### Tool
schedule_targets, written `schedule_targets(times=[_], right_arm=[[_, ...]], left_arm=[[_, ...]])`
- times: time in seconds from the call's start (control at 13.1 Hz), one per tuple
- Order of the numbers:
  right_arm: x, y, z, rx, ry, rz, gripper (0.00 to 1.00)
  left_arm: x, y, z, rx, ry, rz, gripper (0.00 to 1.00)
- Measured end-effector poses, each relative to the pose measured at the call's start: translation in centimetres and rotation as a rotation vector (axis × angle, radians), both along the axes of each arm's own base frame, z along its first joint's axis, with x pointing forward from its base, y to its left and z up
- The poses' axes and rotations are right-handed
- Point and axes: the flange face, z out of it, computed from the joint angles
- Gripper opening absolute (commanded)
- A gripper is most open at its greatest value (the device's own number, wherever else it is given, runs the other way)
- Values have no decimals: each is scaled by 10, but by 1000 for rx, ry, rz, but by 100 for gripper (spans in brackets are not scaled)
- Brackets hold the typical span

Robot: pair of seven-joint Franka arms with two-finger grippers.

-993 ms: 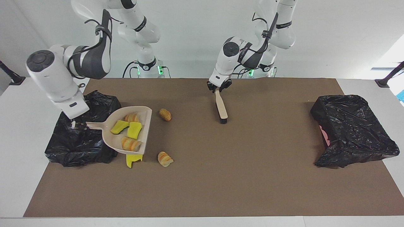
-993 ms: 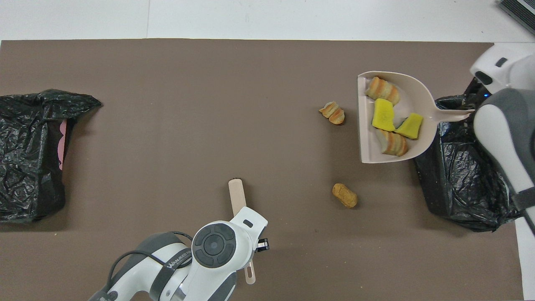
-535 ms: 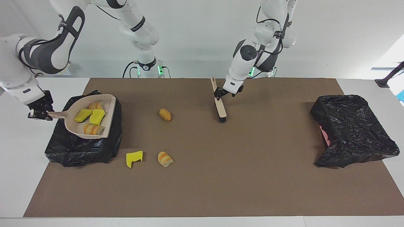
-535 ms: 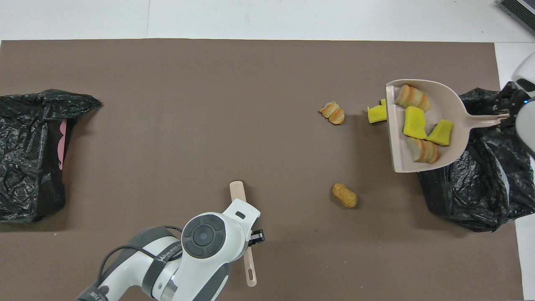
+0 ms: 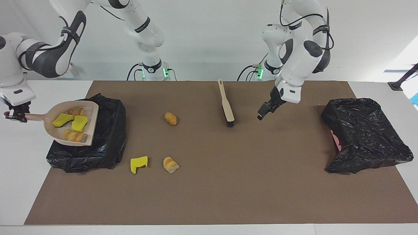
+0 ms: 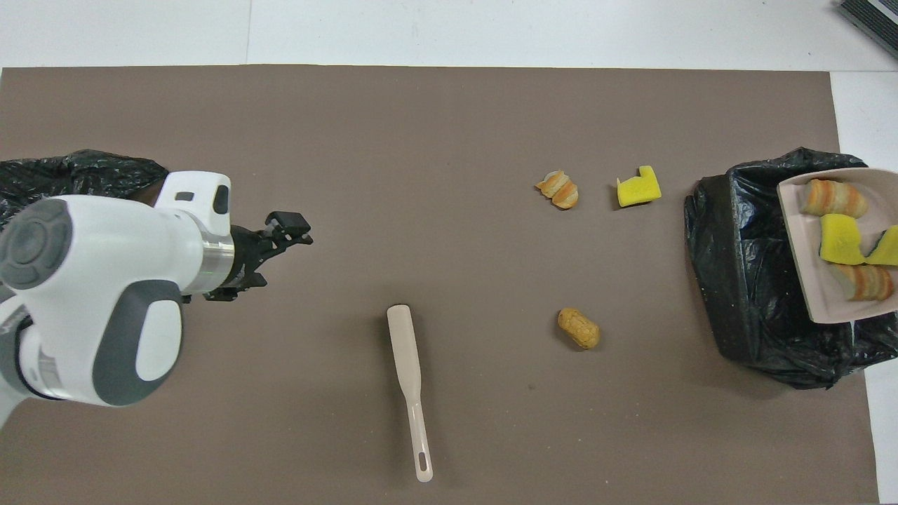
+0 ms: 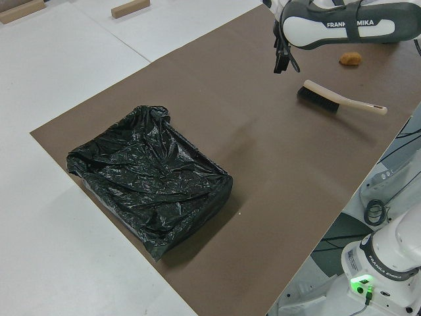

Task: Sweep and dump trash in bin
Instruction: 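Tip the dustpan into the bag while the left gripper withdraws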

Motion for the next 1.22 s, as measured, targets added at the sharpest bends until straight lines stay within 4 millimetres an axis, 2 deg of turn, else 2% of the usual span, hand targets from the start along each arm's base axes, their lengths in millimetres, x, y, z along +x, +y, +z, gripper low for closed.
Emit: schedule_targets(times=[0.23,0.38,0.53,0.76,1.22], right_arm=[[4,57,10,-159,-22,-10,0],[-11,88,7,-256,-43,-37,0],[-29,105,1,-330,-58,-51,0],[-46,130,-3,-434,-62,-22,0],[-54,178,15,-667,4,17,0]], left_arm=[[21,33,9,-1,-24,63,100],[38,50,15,23,-53,57,100],[52,62,18,80,-81,24,100],[63,74,24,126,-80,-29,100],[71,116,56,174,-68,-273,100]])
